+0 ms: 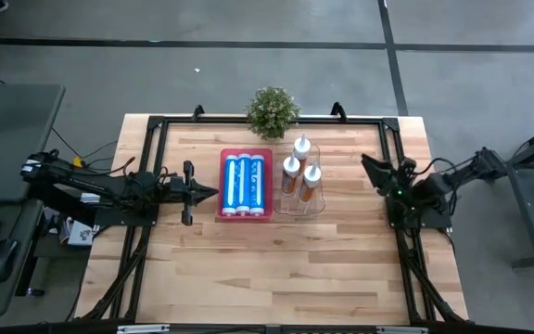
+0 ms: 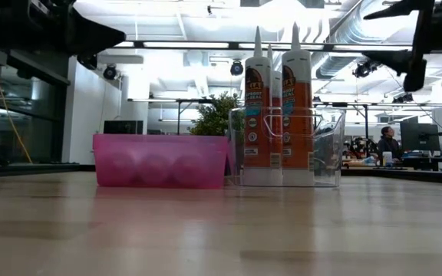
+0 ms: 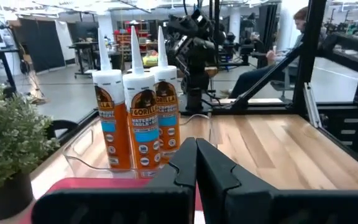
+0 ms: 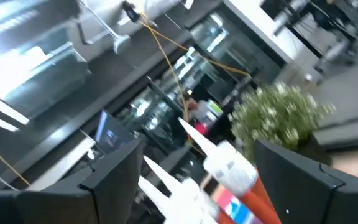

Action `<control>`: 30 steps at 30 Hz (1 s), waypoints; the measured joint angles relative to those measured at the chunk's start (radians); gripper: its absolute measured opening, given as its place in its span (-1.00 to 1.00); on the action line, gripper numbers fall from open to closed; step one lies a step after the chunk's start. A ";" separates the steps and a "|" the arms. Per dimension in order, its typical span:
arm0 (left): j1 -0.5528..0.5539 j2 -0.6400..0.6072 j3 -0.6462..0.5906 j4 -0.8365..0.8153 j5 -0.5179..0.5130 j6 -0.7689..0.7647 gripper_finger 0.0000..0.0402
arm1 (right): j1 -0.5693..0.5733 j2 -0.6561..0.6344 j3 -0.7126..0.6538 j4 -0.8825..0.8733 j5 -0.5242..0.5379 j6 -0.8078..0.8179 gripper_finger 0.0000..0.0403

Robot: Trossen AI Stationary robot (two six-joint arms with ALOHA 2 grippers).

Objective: Pick & place silicon tubes, Sealant and Lysol wipes
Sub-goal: Return to Home Position

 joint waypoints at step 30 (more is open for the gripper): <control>0.168 -0.151 -0.151 0.182 0.326 -0.136 -1.00 | 0.109 -0.249 -0.001 -0.122 0.024 -0.272 0.50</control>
